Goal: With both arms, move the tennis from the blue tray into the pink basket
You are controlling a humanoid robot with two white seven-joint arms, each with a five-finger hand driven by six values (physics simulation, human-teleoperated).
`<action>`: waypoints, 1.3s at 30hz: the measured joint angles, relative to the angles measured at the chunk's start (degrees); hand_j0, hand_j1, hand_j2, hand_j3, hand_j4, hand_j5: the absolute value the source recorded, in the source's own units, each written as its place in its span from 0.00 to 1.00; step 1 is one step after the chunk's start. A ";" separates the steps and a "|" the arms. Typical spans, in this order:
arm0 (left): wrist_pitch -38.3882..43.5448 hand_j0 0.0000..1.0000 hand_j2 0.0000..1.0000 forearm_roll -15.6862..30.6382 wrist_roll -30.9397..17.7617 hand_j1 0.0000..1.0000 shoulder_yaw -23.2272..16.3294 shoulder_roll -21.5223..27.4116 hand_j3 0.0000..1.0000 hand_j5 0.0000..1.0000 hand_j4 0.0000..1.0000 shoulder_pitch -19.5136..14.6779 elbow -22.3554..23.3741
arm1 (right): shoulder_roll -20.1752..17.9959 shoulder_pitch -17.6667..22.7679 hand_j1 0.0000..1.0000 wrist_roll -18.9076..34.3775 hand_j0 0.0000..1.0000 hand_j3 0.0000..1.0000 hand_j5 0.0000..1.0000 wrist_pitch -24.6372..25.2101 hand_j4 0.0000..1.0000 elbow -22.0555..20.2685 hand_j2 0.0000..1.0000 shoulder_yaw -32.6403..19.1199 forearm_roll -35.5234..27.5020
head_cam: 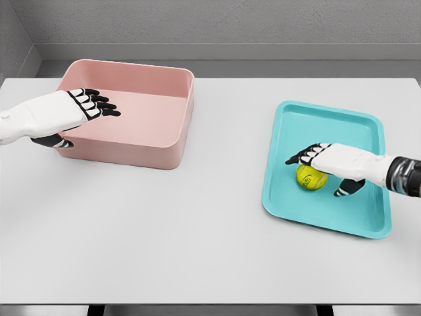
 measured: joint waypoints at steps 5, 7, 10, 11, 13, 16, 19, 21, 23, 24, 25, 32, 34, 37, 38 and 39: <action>0.00 1.00 1.00 0.01 -0.03 1.00 0.16 -0.03 1.00 1.00 1.00 0.09 -0.01 | 0.24 0.00 0.95 0.00 0.95 0.95 0.95 1.71 0.95 0.09 0.95 0.37 -0.03; 0.00 1.00 1.00 0.01 -0.03 1.00 0.21 -0.03 1.00 1.00 1.00 0.09 -0.01 | 0.27 0.00 0.88 0.02 0.88 0.88 0.88 1.97 0.88 0.11 0.88 0.56 -0.04; 0.00 1.00 1.00 0.00 -0.03 1.00 0.22 -0.07 1.00 1.00 1.00 0.09 -0.01 | 0.30 0.00 0.76 0.04 0.76 0.76 0.76 2.11 0.76 0.12 0.76 1.03 0.00; 0.00 1.00 1.00 0.00 -0.03 1.00 0.22 -0.08 1.00 1.00 1.00 0.09 -0.01 | 0.30 0.00 0.71 0.04 0.71 0.71 0.71 2.12 0.71 0.11 0.71 1.18 0.01; 0.00 1.00 1.00 0.00 -0.03 1.00 0.22 -0.10 1.00 1.00 1.00 0.09 -0.01 | 0.31 0.09 0.64 -0.01 0.64 0.64 0.64 2.11 0.64 0.11 0.64 1.45 0.01; 0.00 1.00 1.00 -0.15 -0.03 1.00 0.18 -0.52 1.00 1.00 1.00 0.09 -0.01 | 0.31 0.00 0.56 0.00 0.56 0.56 0.56 2.05 0.56 0.05 0.56 1.73 0.05; 0.00 1.00 1.00 -0.34 -0.03 1.00 0.38 -0.73 1.00 1.00 1.00 0.26 -0.07 | 0.30 0.09 0.48 -0.03 0.48 0.48 0.48 2.05 0.48 0.01 0.48 1.96 0.06; 0.00 1.00 1.00 -0.39 -0.03 1.00 0.50 -0.78 1.00 1.00 1.00 0.26 -0.08 | 0.26 0.09 0.45 0.11 0.45 0.45 0.45 2.05 0.45 -0.01 0.45 2.03 0.02; 0.00 1.00 1.00 -0.42 -0.03 1.00 0.60 -0.81 1.00 1.00 1.00 0.35 -0.11 | 0.23 0.00 0.45 0.23 0.45 0.45 0.45 2.04 0.45 -0.06 0.45 2.06 0.13; 0.00 1.00 1.00 -0.42 -0.03 1.00 0.61 -0.81 1.00 1.00 1.00 0.26 -0.11 | 0.23 -0.44 0.45 0.27 0.45 0.45 0.45 2.03 0.45 -0.11 0.45 2.05 0.16; 0.00 1.00 1.00 -0.43 -0.03 1.00 0.65 -0.82 1.00 1.00 1.00 0.35 -0.12 | 0.23 -0.97 0.45 0.38 0.45 0.45 0.45 2.00 0.45 -0.14 0.45 2.04 0.29; 0.00 1.00 1.00 -0.45 -0.03 1.00 0.77 -0.72 1.00 1.00 1.00 0.26 -0.19 | 0.15 -1.76 0.43 0.50 0.43 0.43 0.43 1.67 0.43 -0.24 0.43 1.62 0.39; 0.00 1.00 1.00 -0.44 -0.03 1.00 0.78 -0.64 1.00 1.00 1.00 0.26 -0.21 | 0.06 -2.64 0.43 0.50 0.43 0.43 0.43 1.55 0.43 -0.24 0.43 1.48 0.34; 0.00 1.00 1.00 -0.42 -0.03 1.00 0.78 -0.50 1.00 1.00 1.00 0.18 -0.25 | -0.11 -3.08 0.43 0.50 0.43 0.43 0.43 1.40 0.43 -0.24 0.43 1.11 0.19; 0.00 1.00 1.00 -0.42 -0.03 1.00 0.79 -0.45 1.00 1.00 1.00 0.26 -0.26 | -0.14 -3.43 0.43 0.49 0.43 0.43 0.43 1.36 0.43 -0.24 0.43 0.96 0.16; 0.00 1.00 1.00 -0.41 -0.03 1.00 0.79 -0.41 1.00 1.00 1.00 0.18 -0.27 | -0.16 -3.69 0.43 0.50 0.43 0.43 0.43 1.34 0.43 -0.25 0.43 0.84 0.12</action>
